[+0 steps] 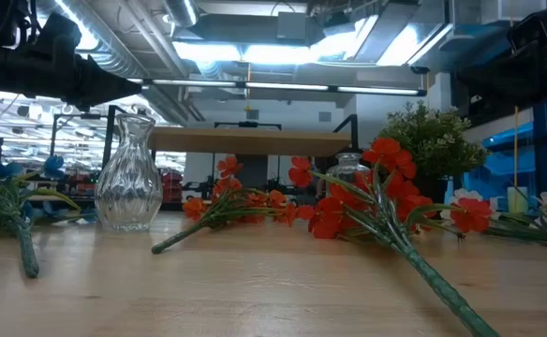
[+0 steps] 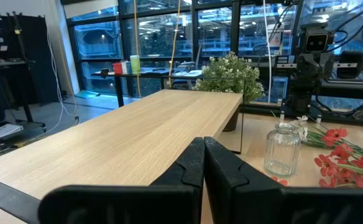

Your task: Pick and place flowers into a vace then onto a shelf

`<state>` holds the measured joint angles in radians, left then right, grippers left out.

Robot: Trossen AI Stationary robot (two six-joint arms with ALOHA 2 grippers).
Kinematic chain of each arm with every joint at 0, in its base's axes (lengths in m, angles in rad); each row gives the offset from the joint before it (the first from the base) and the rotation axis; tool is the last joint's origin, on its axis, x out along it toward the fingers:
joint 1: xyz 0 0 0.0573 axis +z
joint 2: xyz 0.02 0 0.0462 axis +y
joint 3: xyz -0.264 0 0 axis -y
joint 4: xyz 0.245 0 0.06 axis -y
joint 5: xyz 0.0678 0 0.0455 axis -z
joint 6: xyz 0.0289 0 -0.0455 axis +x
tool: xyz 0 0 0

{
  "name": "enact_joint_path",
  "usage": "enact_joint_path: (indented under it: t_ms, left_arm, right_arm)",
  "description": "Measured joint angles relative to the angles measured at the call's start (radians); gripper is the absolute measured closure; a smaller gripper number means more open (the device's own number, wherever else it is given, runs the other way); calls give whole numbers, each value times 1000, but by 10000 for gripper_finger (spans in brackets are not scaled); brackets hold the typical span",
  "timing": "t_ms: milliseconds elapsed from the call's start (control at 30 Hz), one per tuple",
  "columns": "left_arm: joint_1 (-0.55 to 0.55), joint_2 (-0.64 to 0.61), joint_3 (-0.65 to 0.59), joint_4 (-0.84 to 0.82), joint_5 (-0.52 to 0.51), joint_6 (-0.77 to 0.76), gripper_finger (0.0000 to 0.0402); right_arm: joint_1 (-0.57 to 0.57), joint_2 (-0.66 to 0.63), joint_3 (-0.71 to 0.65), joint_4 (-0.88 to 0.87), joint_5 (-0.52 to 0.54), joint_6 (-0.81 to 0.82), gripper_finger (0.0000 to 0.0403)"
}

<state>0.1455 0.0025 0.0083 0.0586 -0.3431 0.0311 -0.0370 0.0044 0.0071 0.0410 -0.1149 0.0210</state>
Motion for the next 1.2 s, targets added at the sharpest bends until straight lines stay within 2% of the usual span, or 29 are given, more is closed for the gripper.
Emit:
enact_joint_path:
  t_ms: [1200]
  left_arm:
    - [0, 0, 0, 0, -4, 31, 398]
  right_arm:
    - [0, 0, 0, 0, 0, -2, 377]
